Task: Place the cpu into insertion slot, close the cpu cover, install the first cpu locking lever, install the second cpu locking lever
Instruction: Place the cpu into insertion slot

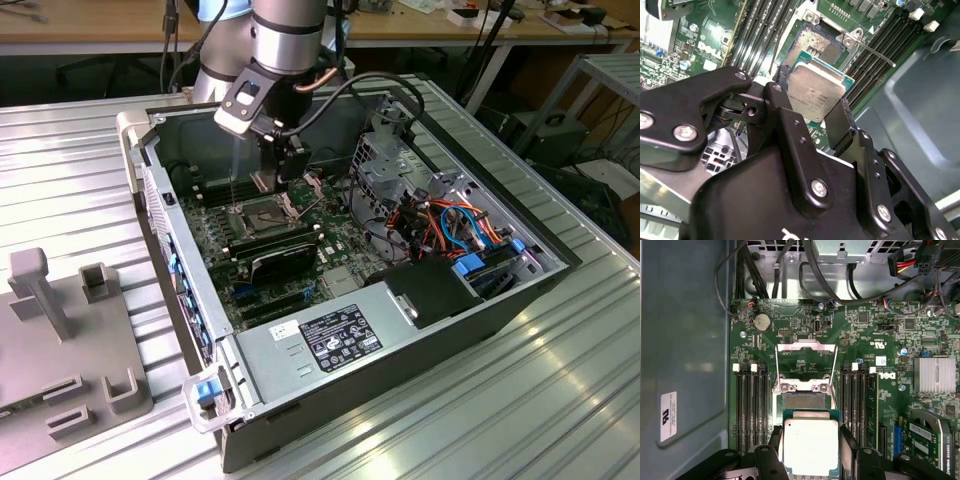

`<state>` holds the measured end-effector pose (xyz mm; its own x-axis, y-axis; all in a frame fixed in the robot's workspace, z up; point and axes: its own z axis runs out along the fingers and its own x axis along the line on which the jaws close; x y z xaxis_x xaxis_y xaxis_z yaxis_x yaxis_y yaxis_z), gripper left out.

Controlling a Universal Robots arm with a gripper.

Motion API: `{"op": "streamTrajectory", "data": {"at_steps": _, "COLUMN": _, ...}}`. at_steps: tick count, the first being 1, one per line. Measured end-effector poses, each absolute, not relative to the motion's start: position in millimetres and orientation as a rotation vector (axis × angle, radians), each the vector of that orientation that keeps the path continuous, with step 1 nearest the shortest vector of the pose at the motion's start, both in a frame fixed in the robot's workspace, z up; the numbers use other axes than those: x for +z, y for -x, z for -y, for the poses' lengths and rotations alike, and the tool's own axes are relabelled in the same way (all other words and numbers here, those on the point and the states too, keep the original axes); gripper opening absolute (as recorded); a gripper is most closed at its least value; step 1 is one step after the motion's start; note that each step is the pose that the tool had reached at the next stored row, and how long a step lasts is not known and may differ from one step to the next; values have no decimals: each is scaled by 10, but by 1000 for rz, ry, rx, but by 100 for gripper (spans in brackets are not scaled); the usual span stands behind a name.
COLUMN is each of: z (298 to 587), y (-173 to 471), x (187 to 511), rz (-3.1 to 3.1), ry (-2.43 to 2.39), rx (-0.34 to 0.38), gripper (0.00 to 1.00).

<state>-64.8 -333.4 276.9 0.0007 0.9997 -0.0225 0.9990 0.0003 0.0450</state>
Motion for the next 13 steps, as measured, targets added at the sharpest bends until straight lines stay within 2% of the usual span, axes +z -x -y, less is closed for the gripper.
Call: {"op": "streamTrajectory", "data": {"at_steps": 13, "z": 3334, "y": 649, "x": 2731, "rz": -2188, "ry": -2187, "rx": 25, "gripper": 54}}
